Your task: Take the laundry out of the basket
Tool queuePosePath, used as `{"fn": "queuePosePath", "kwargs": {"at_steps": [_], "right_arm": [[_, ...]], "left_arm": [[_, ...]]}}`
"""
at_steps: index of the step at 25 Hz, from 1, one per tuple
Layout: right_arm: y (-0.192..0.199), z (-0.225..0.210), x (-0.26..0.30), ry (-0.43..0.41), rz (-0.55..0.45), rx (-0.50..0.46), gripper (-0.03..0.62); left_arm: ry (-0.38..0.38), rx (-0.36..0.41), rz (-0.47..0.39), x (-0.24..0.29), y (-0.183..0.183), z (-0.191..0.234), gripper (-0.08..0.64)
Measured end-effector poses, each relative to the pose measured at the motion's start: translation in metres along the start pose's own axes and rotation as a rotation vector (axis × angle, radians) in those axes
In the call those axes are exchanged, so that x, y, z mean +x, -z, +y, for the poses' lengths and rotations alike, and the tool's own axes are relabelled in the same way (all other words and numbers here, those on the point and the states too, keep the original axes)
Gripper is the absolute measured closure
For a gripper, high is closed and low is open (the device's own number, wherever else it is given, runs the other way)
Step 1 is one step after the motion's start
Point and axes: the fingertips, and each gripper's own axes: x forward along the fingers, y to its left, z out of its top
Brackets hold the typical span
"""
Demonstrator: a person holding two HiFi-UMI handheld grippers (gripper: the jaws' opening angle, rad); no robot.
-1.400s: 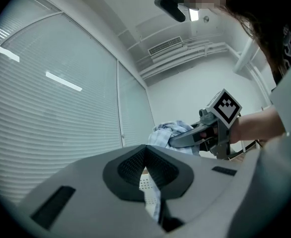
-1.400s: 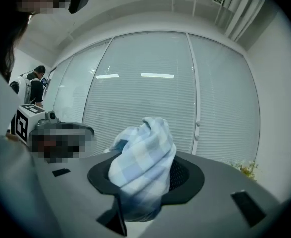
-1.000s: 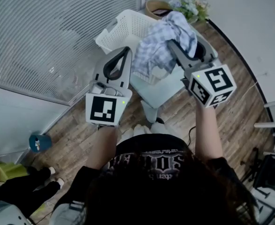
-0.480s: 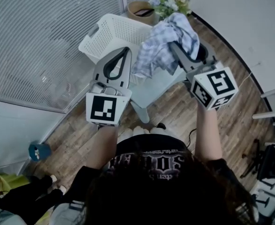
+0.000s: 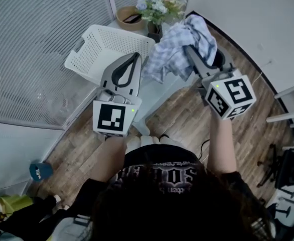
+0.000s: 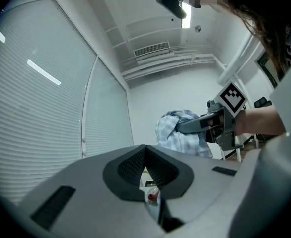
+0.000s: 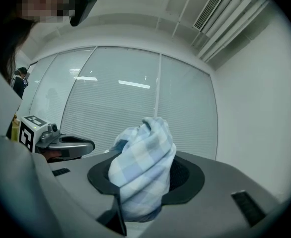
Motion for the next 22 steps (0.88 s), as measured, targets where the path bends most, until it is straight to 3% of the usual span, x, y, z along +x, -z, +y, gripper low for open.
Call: {"fn": "queuePosePath", "kwargs": {"at_steps": [6, 13, 18, 22], "right_arm": [[0.005, -0.045, -0.039, 0.043, -0.005, 0.013, 0.405], [0.032, -0.07, -0.047, 0.093, 0.007, 0.041, 0.405], [0.047, -0.086, -0.059, 0.123, 0.019, 0.05, 0.405], [0.052, -0.1, -0.082, 0.137, 0.02, 0.062, 0.405]], "left_arm": [[0.048, 0.01, 0.005, 0.031, -0.006, -0.047, 0.561], [0.075, 0.032, 0.005, 0.055, 0.013, -0.058, 0.561], [0.11, -0.004, 0.0, 0.067, 0.024, -0.075, 0.561], [0.115, -0.002, -0.013, 0.075, 0.017, -0.095, 0.561]]}}
